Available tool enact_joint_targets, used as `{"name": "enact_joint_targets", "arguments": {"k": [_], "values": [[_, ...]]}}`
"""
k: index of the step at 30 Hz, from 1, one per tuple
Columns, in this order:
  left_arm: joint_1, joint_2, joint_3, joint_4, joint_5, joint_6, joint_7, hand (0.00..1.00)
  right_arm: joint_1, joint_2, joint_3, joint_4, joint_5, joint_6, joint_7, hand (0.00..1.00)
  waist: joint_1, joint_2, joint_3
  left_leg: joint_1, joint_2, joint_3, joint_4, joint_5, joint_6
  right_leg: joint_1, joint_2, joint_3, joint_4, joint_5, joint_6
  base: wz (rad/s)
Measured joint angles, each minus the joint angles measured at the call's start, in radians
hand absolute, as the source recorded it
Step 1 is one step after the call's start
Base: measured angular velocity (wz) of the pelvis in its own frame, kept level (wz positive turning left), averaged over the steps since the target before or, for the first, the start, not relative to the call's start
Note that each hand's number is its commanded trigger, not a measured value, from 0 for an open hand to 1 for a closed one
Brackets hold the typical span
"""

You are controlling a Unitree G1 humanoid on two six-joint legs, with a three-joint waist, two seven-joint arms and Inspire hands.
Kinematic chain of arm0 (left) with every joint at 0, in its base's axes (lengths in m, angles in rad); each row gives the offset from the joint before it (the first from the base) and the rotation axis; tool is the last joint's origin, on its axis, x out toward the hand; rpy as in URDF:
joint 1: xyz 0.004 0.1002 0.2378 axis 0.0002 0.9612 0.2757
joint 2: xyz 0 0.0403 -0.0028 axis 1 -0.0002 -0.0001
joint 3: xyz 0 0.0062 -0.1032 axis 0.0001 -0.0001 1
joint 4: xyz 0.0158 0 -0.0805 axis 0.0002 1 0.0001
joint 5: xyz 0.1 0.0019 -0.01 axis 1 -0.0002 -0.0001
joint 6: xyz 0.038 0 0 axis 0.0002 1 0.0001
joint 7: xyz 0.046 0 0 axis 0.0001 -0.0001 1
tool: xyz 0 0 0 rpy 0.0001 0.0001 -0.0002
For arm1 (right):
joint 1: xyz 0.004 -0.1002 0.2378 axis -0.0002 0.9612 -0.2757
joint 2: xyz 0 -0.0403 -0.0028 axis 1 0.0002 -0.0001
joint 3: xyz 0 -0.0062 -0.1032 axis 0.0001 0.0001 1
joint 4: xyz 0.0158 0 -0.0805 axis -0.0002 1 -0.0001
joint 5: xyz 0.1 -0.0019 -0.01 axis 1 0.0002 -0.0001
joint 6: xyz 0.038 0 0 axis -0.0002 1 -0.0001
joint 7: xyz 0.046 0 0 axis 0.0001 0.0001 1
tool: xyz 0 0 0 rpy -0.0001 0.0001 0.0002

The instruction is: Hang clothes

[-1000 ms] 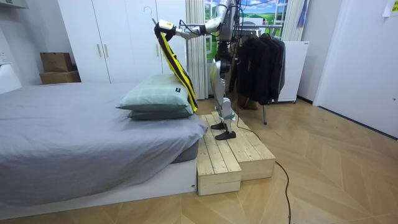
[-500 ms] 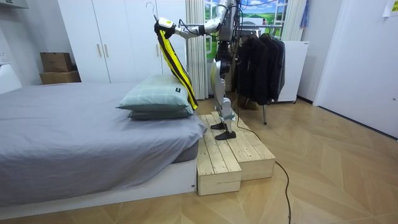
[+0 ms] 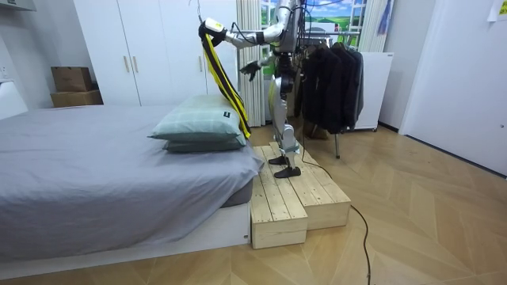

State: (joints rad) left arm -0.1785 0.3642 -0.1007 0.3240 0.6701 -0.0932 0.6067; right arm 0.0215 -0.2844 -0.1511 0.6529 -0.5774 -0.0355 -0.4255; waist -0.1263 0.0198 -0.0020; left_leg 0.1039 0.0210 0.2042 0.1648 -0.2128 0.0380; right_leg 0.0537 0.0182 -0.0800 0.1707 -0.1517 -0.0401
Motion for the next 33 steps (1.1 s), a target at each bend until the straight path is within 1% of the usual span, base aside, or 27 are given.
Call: {"name": "enact_joint_targets", "arguments": {"k": [2, 4, 5, 6, 8, 10, 12, 15, 16, 21, 26, 29, 33], "values": [[0.021, 0.0, 0.0, -0.018, -0.002, 0.0, -0.002, 1.0, -0.001, 0.0, 0.001, -0.084, -0.03, -0.006, -0.013, 0.0, -0.002, -0.001, 0.0001, 0.005, 0.0, 0.001, 0.0, 0.0, 0.0, 0.001, -0.001, -0.001, 0.0, 0.0, 0.0, 0.0], [0.029, 0.0, -0.001, -0.031, -0.002, 0.0, -0.011, 1.0, -0.001, -0.001, 0.003, -0.156, -0.066, -0.017, -0.031, 0.0, 0.001, -0.01, 0.0003, 0.01, -0.001, 0.001, 0.001, 0.0, 0.0, 0.005, -0.001, -0.001, 0.0, 0.0, 0.0, 0.0], [0.029, 0.0, -0.001, -0.031, -0.002, 0.001, -0.011, 1.0, -0.001, -0.001, 0.006, -0.17, -0.07, -0.018, -0.031, 0.0, 0.004, -0.012, 0.0001, 0.011, -0.001, 0.001, 0.001, 0.0, 0.0, 0.007, -0.001, -0.001, 0.0, 0.0, 0.0, -0.04], [0.03, -0.001, -0.001, -0.036, -0.002, 0.001, -0.017, 1.0, 0.004, -0.001, 0.013, -0.203, -0.088, -0.017, -0.031, 0.0, 0.015, -0.014, -0.0001, 0.012, -0.001, 0.006, 0.002, 0.0, 0.0, 0.006, -0.001, 0.004, 0.0, 0.0, 0.0, -0.1], [0.03, -0.002, -0.003, -0.052, -0.003, 0.001, -0.032, 1.0, 0.005, -0.001, 0.029, -0.251, -0.101, -0.017, -0.031, 0.0, 0.022, -0.015, 0.0002, 0.009, -0.001, 0.01, 0.002, 0.0, 0.0, 0.001, -0.001, 0.007, 0.003, 0.001, -0.001, -0.08], [0.031, -0.007, -0.003, -0.077, 0.0, 0.002, -0.043, 1.0, 0.005, 0.0, 0.066, -0.314, -0.116, -0.016, -0.03, 0.0, 0.026, -0.015, 0.0003, 0.006, -0.001, 0.011, 0.002, 0.0, 0.0, -0.001, -0.002, 0.006, 0.003, 0.001, -0.001, 0.0], [0.031, -0.007, -0.003, -0.099, 0.002, 0.009, -0.056, 1.0, 0.004, 0.0, 0.088, -0.35, -0.147, -0.015, -0.027, 0.0, 0.029, -0.014, 0.0001, 0.002, -0.001, 0.008, 0.003, 0.0, 0.0, -0.002, -0.002, 0.004, 0.002, 0.001, -0.001, 0.04], [0.031, -0.01, -0.005, -0.121, 0.026, 0.021, -0.056, 1.0, 0.0, 0.0, 0.093, -0.404, -0.189, -0.014, -0.018, 0.0, 0.045, -0.01, -0.0007, -0.008, -0.001, 0.007, 0.004, 0.0, 0.0, -0.009, -0.002, 0.004, 0.004, 0.001, -0.001, 0.0], [0.031, -0.013, -0.004, -0.122, 0.041, 0.024, -0.056, 1.0, -0.002, -0.001, 0.093, -0.428, -0.202, -0.007, -0.018, 0.0, 0.05, -0.008, -0.001, -0.01, 0.0, 0.007, 0.003, 0.0, 0.0, -0.011, -0.001, 0.005, 0.004, 0.001, -0.001, 0.0], [0.031, -0.017, -0.004, -0.122, 0.066, 0.047, -0.058, 1.0, -0.037, -0.002, 0.096, -0.473, -0.221, -0.006, -0.007, 0.0, 0.056, -0.007, -0.0006, -0.022, 0.0, 0.004, 0.003, 0.0, 0.0, -0.019, -0.001, 0.002, 0.001, 0.001, -0.001, 0.01], [0.031, -0.021, -0.003, -0.122, 0.066, 0.048, -0.069, 1.0, -0.053, -0.003, 0.116, -0.486, -0.208, -0.006, 0.0, 0.0, 0.072, -0.006, -0.0001, -0.012, 0.001, 0.004, -0.002, 0.0, 0.0, -0.011, 0.0, 0.002, -0.002, 0.001, -0.001, -0.02], [0.031, -0.022, -0.003, -0.122, 0.057, 0.048, -0.074, 1.0, -0.053, -0.015, 0.137, -0.515, -0.201, -0.007, 0.028, 0.0, 0.079, -0.007, 0.0001, -0.013, 0.001, 0.004, -0.002, 0.0, -0.001, -0.012, 0.0, 0.001, -0.002, 0.001, -0.001, 0.0], [0.031, -0.037, 0.0, -0.125, 0.026, 0.049, -0.091, 1.0, -0.053, -0.016, 0.143, -0.539, -0.2, -0.006, 0.067, 0.0, 0.082, -0.01, 0.0019, -0.013, 0.001, 0.006, -0.002, 0.0, -0.001, -0.012, -0.001, 0.001, -0.001, 0.001, -0.001, 0.0]]}}
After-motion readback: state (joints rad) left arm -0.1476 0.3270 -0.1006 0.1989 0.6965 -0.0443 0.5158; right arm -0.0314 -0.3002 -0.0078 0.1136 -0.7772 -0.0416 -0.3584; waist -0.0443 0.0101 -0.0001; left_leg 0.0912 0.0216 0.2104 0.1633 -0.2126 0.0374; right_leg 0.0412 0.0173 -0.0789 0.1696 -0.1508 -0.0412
